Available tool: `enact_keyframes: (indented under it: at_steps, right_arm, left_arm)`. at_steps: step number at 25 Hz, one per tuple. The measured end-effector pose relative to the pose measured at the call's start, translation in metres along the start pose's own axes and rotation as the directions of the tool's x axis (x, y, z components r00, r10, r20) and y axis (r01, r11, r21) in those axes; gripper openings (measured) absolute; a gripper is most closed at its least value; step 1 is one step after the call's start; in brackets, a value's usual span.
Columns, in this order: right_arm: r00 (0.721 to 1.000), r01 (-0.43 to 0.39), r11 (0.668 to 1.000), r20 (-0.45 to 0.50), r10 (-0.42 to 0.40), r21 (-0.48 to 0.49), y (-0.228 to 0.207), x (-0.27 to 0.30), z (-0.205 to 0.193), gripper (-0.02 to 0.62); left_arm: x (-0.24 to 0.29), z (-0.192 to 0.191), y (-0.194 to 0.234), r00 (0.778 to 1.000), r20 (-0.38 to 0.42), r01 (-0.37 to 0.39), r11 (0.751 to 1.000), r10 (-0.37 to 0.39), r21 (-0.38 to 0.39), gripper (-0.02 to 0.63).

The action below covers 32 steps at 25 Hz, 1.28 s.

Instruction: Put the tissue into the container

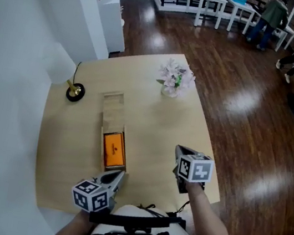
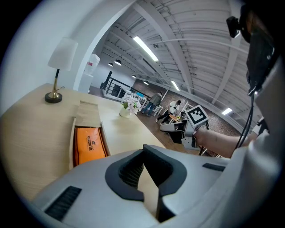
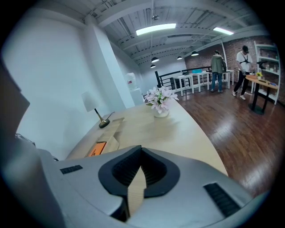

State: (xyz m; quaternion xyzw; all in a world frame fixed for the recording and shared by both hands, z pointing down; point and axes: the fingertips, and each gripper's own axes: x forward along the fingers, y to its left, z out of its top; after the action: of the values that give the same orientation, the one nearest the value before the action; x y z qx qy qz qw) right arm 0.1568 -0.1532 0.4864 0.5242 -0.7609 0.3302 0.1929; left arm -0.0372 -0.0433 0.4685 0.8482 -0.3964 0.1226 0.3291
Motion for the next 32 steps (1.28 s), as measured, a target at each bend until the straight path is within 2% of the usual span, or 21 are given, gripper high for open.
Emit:
enact_keyframes:
  at_steps: [8, 19, 32]
  right_arm:
    - [1.0, 0.014, 1.0, 0.004, -0.014, 0.009, -0.013, -0.01, 0.001, 0.0]
    - [0.999, 0.027, 0.999, -0.039, -0.028, -0.018, -0.015, -0.012, -0.015, 0.0]
    - [0.994, 0.006, 0.998, -0.111, -0.012, -0.06, -0.008, -0.007, -0.038, 0.0]
  left_arm:
    - [0.001, 0.005, -0.007, 1.0, 0.003, -0.002, 1.0, 0.002, 0.015, 0.002]
    - [-0.001, -0.003, -0.01, 1.0, -0.015, -0.004, 1.0, 0.005, 0.01, 0.002]
    - [-0.003, -0.014, -0.004, 0.999, -0.041, -0.017, 1.0, 0.017, -0.013, 0.002]
